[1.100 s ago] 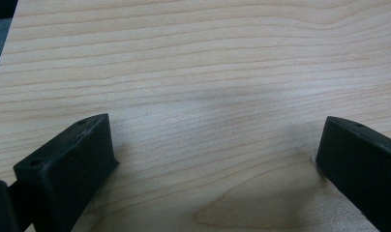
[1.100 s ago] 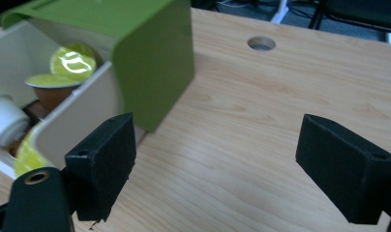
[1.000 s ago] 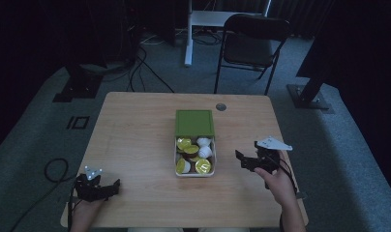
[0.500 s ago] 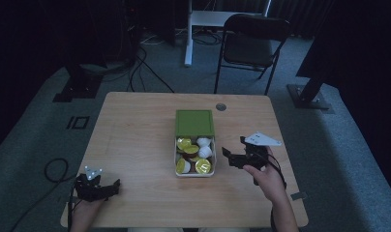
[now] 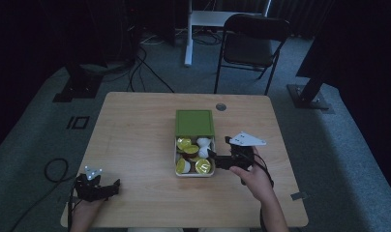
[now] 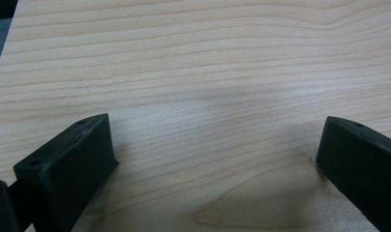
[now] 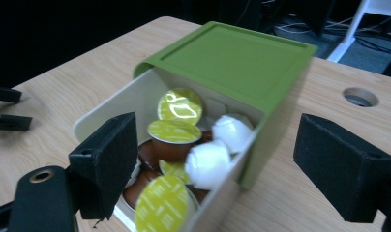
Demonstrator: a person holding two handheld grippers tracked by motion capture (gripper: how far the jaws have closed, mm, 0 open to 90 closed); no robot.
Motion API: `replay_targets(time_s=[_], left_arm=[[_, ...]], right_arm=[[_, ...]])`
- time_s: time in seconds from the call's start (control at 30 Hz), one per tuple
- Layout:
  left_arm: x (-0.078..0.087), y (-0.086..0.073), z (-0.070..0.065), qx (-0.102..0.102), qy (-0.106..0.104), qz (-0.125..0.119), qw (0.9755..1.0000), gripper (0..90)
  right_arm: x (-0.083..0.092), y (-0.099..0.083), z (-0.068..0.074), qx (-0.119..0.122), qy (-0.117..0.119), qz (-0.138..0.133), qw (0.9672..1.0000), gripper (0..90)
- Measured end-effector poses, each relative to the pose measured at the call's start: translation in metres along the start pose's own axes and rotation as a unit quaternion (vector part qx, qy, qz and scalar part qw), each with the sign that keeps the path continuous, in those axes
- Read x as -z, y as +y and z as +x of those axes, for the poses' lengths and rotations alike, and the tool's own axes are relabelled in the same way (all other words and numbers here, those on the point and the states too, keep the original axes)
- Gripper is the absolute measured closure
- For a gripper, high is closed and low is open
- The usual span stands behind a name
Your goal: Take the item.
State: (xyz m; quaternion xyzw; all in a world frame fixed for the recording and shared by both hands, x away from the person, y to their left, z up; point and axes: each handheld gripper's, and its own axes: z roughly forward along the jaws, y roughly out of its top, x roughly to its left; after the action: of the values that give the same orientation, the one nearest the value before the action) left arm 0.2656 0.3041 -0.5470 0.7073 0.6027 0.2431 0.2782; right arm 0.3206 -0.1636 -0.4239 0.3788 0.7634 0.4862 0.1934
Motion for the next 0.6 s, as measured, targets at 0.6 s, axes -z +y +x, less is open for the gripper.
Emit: replay_targets(time_s=[0.6], left_arm=[[0.000,0.000,0.000,0.001,0.000,-0.001,1.0000,0.3]], right_arm=[[-0.032,-0.006,0.038,0.013,0.040,0.012,0.9990,16.7]])
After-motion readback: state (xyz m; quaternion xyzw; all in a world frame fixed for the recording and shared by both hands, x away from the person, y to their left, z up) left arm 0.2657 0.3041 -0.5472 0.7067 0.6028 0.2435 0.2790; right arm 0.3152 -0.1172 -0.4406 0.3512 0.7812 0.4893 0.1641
